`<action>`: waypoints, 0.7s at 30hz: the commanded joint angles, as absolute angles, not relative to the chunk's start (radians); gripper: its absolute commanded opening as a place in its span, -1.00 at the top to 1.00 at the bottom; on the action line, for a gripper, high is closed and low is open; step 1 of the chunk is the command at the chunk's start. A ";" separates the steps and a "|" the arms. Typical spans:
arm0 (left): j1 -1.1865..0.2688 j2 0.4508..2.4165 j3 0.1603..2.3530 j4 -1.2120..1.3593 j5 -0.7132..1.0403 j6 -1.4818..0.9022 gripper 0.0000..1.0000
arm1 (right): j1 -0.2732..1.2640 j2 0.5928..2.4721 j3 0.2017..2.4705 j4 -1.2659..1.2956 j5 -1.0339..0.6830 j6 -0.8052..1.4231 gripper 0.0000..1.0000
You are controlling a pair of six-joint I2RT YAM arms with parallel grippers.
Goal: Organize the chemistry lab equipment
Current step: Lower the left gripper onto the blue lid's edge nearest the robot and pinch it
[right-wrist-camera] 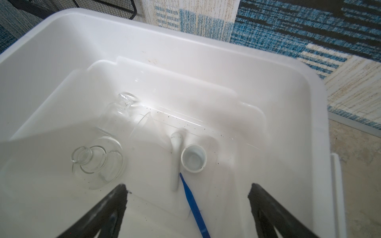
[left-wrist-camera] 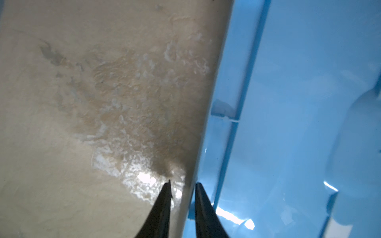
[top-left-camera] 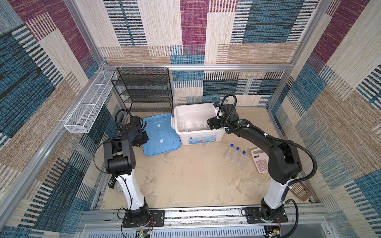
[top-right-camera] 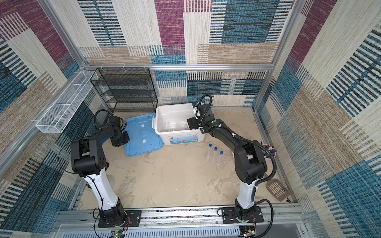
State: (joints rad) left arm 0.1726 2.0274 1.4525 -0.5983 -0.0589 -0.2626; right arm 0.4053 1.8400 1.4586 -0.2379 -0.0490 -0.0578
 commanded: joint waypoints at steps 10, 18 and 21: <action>0.173 2.048 1.462 -0.662 -0.088 -0.204 0.84 | 0.401 1.839 1.447 -0.245 -0.039 -0.058 -0.89; 0.173 2.046 1.452 -0.679 -0.115 -0.190 0.97 | 0.388 1.844 1.439 -0.245 -0.033 -0.058 -0.89; 0.173 2.042 1.448 -0.681 -0.115 -0.190 1.00 | 0.384 1.841 1.437 -0.245 -0.034 -0.055 -0.89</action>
State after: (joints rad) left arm 0.1719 2.0438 1.4582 -0.6277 -0.0753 -0.2104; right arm 0.3916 1.8397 1.4441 -0.2070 -0.0479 -0.0662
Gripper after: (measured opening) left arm 0.052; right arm 0.947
